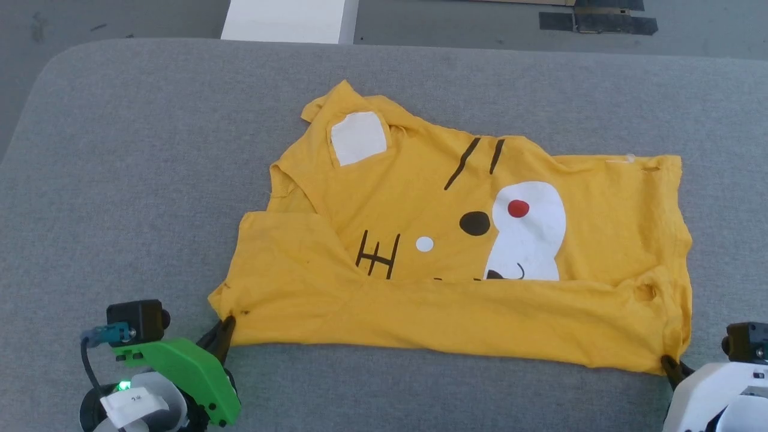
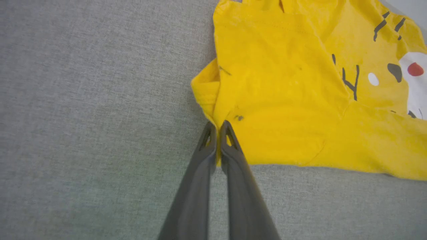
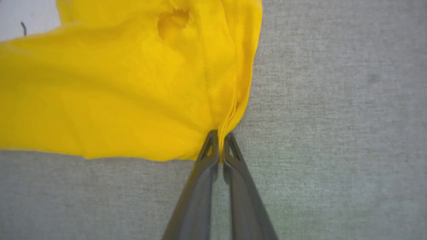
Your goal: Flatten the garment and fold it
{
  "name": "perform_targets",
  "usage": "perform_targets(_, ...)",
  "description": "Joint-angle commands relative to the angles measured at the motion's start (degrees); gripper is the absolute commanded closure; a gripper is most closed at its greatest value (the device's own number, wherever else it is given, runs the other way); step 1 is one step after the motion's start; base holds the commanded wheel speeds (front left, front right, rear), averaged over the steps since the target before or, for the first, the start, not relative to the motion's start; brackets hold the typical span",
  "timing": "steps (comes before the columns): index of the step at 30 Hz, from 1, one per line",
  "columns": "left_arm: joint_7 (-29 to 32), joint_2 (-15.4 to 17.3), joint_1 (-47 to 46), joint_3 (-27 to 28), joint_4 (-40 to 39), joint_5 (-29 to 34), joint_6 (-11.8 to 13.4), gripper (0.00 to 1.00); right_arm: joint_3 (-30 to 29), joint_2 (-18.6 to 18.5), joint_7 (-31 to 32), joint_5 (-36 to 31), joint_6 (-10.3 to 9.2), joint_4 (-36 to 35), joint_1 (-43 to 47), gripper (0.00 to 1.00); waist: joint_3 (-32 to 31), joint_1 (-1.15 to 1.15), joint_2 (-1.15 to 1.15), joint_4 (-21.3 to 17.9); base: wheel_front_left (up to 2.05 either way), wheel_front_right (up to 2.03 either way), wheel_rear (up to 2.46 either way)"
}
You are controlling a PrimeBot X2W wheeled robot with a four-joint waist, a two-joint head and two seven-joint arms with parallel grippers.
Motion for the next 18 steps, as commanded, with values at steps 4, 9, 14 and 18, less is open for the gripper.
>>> perform_targets(4,-0.7,-0.05,0.64,1.19,-0.91,-1.13,0.54,1.0,0.11,-1.42,-0.62,1.16,-0.08,-1.41,-2.22,1.0,-1.63,0.0,0.0,-0.36,0.0,0.0,0.0)
perform_targets(9,-0.53,0.66,3.14,3.75,-4.1,-2.37,3.0,1.0,-1.09,-3.31,1.19,2.25,-0.08,-5.6,-2.4,1.0,-3.61,0.0,0.0,-0.38,0.0,0.0,0.0)
perform_targets(14,0.66,0.78,8.62,5.11,-7.78,-3.61,6.49,1.0,-2.62,-2.99,4.28,3.25,-0.08,-9.4,0.99,1.0,-4.22,0.0,0.0,-0.09,0.0,0.0,0.0)
perform_targets(18,1.66,-0.06,14.07,4.94,-9.58,-5.4,7.98,1.0,-3.88,-1.42,6.83,3.85,-0.08,-10.93,5.53,1.0,-3.97,0.0,0.0,0.16,0.0,0.0,0.0)
